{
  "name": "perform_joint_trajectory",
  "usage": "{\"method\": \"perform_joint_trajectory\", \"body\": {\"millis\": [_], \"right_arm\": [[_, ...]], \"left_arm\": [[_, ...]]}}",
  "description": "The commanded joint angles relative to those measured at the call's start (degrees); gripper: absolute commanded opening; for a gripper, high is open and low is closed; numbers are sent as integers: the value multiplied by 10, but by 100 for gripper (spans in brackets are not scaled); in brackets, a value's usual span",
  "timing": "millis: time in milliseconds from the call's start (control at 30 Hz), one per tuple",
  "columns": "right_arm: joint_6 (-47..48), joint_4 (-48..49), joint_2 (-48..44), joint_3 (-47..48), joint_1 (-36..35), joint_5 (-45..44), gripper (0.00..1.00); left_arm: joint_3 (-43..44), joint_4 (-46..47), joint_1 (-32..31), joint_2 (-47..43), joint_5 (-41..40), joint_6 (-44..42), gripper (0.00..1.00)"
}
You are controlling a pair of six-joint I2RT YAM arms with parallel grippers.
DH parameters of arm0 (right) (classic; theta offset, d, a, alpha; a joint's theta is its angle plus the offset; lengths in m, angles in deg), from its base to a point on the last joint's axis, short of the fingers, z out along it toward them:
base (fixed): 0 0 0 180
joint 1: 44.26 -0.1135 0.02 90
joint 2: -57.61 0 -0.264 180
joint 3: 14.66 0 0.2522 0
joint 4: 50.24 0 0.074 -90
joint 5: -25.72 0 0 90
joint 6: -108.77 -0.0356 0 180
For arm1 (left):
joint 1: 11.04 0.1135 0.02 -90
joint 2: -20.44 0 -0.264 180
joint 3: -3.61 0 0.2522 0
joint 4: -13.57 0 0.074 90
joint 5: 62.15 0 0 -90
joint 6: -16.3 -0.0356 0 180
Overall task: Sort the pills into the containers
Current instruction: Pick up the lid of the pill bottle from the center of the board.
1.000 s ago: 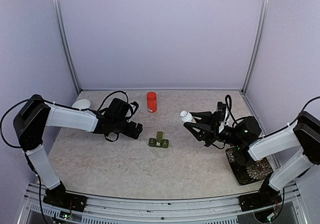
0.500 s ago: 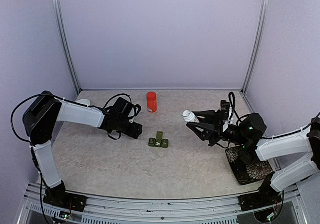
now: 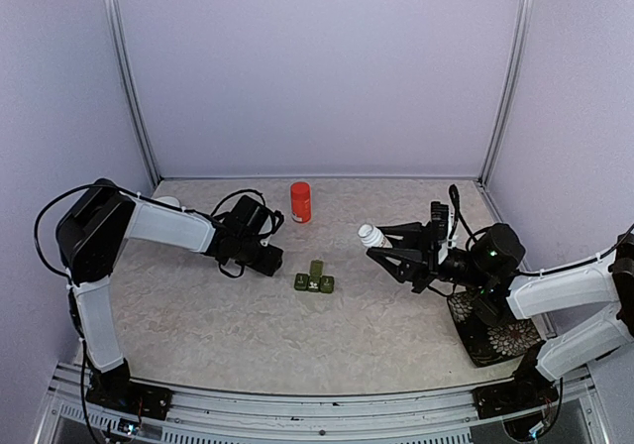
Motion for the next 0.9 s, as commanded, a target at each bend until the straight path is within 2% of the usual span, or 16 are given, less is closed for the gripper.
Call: {"method": "perform_joint_trajectory", "body": {"millis": [0,267,500,867], "right_arm": [[6,-7,-8,3,3,4,0],[7,-11,1,7,3,2,0],[11,-19,4,11,3,0,0],[13,-31,8,17,3,-1,0]], "left_arm": [[15,-2,1,13,10,-6,61],[19,-1,1,16,12,-7,47],[19,0,1,20,17,-7,39],[15,6,1,8,17,-6,38]]}}
